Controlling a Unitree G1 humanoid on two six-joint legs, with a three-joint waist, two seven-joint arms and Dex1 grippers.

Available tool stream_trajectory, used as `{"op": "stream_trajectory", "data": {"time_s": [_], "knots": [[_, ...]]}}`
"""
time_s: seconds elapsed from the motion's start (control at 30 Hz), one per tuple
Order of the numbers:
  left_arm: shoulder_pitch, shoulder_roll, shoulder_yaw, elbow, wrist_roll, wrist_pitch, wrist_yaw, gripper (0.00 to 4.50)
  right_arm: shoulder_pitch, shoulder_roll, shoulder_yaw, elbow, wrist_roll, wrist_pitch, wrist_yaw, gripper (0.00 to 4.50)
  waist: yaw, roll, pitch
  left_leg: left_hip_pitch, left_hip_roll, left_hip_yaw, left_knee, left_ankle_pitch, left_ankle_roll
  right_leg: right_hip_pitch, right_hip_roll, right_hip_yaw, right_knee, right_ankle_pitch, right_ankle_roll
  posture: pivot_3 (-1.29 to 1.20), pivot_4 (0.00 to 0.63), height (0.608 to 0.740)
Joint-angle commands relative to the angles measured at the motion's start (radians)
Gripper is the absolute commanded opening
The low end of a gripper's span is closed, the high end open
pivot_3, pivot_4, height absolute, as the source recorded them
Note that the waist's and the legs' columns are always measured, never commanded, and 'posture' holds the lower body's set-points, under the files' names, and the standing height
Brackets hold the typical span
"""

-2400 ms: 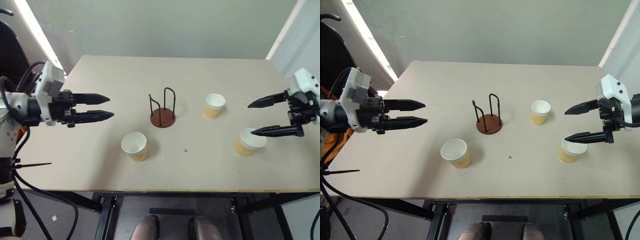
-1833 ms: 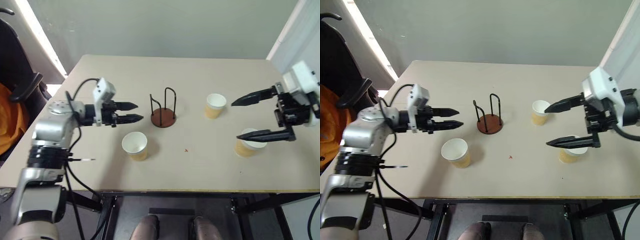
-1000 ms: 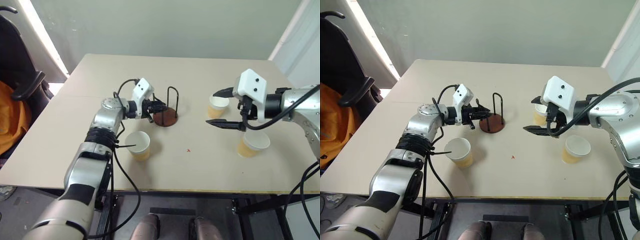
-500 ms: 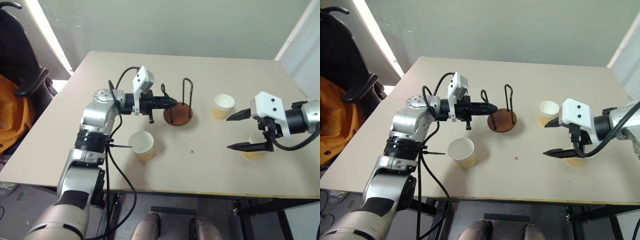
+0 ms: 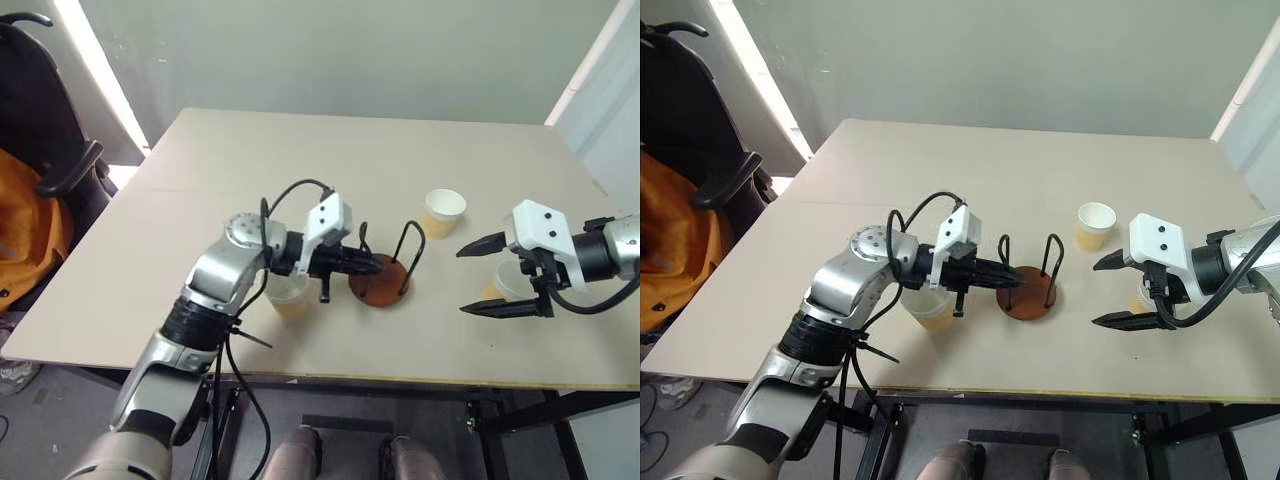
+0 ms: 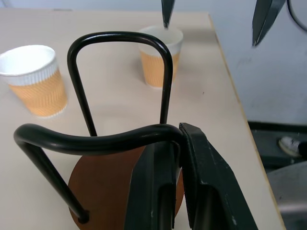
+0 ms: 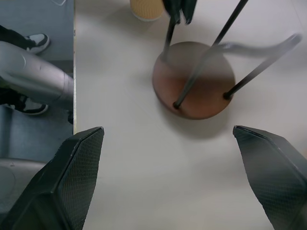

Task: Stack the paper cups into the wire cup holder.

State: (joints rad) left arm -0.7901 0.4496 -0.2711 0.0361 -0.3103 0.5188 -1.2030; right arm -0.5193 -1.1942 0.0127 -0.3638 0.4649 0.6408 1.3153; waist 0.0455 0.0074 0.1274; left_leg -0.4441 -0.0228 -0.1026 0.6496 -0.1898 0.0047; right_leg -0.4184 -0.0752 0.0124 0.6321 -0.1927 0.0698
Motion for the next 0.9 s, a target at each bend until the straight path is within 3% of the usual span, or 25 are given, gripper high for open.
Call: {"op": "stream_trajectory", "data": {"time_s": [0.03, 0.27, 0.43, 0.6, 0.9], "knots": [[0.022, -0.001, -0.018, -0.055, 0.008, -0.031, 0.001, 0.04, -0.007, -0.020, -0.024, -0.017, -0.010, -0.005, -0.007, 4.50, 0.000, 0.000, 0.000, 0.000, 0.000, 0.000, 0.000, 0.000, 0.000, 0.000, 0.000, 0.000, 0.000, 0.000, 0.000, 0.00, 0.150, 0.740], [0.012, -0.001, -0.092, -0.041, 0.064, 0.014, 0.030, 0.04, -0.010, -0.012, -0.001, -0.025, -0.034, -0.005, -0.015, 4.50, 0.001, 0.000, 0.000, 0.000, 0.000, 0.001, -0.001, 0.002, -0.003, 0.000, 0.000, 0.000, -0.001, 0.001, 0.001, 0.00, 0.150, 0.740], [0.000, -0.020, -0.128, -0.036, 0.085, 0.038, 0.041, 1.52, -0.013, -0.004, 0.022, -0.026, -0.056, -0.003, -0.026, 4.50, 0.001, 0.000, 0.000, 0.000, -0.001, 0.001, -0.001, 0.002, -0.003, 0.001, -0.001, 0.001, -0.002, 0.001, 0.002, 0.00, 0.150, 0.740], [-0.001, 0.004, -0.118, -0.052, 0.099, 0.021, 0.053, 3.27, 0.002, -0.017, 0.011, -0.019, -0.059, -0.002, -0.022, 4.50, 0.001, 0.000, 0.000, 0.000, 0.000, 0.001, -0.002, 0.002, -0.004, 0.000, 0.000, 0.001, -0.003, 0.001, 0.002, 0.00, 0.150, 0.740], [-0.043, 0.176, -0.012, -0.102, 0.057, -0.005, -0.054, 3.27, 0.146, -0.132, -0.102, 0.080, -0.093, -0.041, -0.003, 4.50, 0.005, 0.000, 0.000, -0.001, -0.001, 0.001, -0.002, 0.002, -0.007, 0.000, 0.000, 0.002, -0.004, 0.002, 0.002, 0.00, 0.150, 0.740]]}}
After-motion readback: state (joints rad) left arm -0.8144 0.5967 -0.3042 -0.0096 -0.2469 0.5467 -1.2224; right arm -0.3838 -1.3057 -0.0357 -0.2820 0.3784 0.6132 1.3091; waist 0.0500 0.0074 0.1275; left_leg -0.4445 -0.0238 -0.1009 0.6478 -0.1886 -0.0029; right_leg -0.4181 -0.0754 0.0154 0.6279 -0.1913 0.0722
